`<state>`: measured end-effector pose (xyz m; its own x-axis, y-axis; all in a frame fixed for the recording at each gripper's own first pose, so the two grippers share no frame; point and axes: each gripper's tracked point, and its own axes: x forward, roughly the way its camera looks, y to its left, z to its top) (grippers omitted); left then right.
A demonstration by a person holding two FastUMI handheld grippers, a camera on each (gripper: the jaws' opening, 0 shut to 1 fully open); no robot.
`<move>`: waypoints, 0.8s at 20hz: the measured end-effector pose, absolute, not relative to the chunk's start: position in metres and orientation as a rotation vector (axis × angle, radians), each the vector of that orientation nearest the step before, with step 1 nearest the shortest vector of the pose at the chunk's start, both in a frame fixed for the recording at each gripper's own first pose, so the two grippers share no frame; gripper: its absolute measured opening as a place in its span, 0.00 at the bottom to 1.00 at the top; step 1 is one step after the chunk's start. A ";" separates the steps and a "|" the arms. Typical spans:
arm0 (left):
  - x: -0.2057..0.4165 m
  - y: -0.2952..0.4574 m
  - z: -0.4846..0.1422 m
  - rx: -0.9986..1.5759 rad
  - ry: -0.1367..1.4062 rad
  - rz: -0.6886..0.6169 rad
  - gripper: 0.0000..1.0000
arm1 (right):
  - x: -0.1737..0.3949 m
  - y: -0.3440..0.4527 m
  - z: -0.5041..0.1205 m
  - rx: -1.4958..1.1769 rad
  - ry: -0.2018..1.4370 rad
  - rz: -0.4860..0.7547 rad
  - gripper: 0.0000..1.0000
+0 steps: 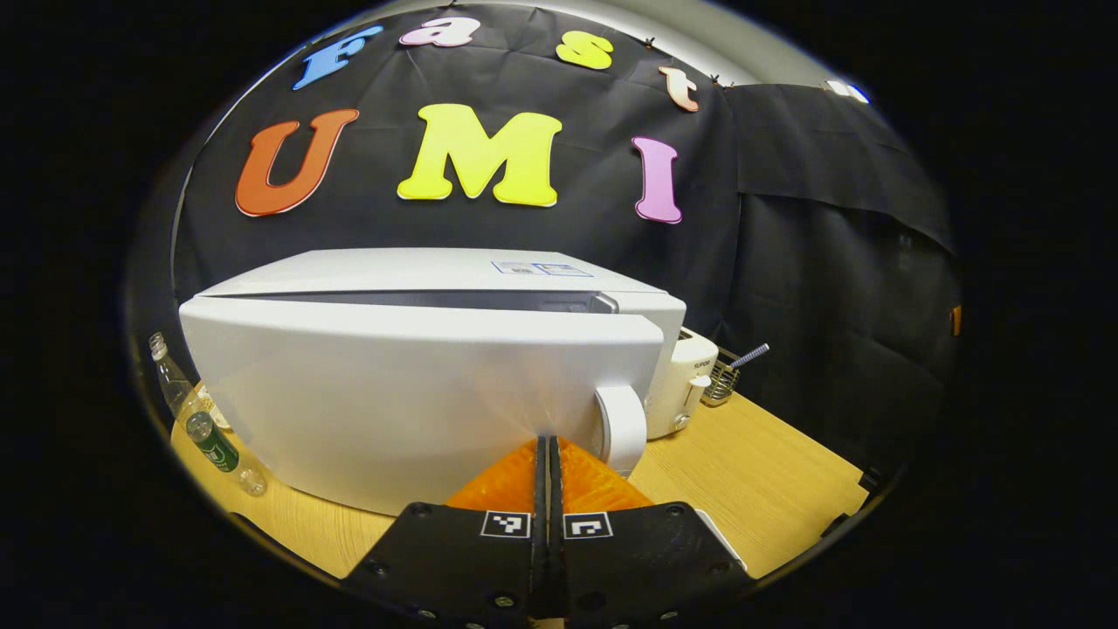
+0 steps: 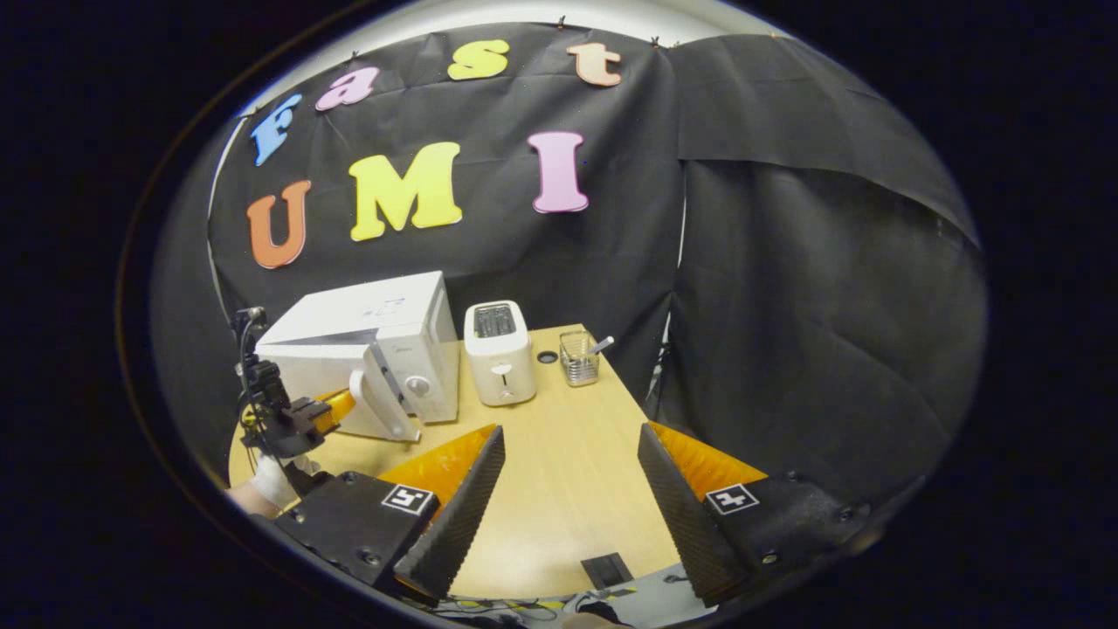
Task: Open the microwave oven with the left hand, put the food in, and close the microwave oven.
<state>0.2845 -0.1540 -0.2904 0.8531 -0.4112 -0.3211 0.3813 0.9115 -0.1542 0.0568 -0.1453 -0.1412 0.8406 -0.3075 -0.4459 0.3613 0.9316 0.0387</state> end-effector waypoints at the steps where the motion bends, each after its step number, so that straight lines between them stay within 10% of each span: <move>1: 0.290 -0.155 -0.291 -0.085 0.360 -0.408 0.00 | 0.059 -0.149 -0.144 0.126 0.452 -0.354 0.98; 16: 0.313 -0.156 -0.299 -0.068 0.389 -0.315 0.00 | 0.076 -0.167 -0.157 0.139 0.468 -0.324 0.98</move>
<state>0.3132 -0.1557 -0.2994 0.8771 -0.3150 -0.3625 0.2890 0.9491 -0.1255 0.0763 -0.1666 -0.1570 0.8425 -0.2741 -0.4637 0.3373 0.9396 0.0574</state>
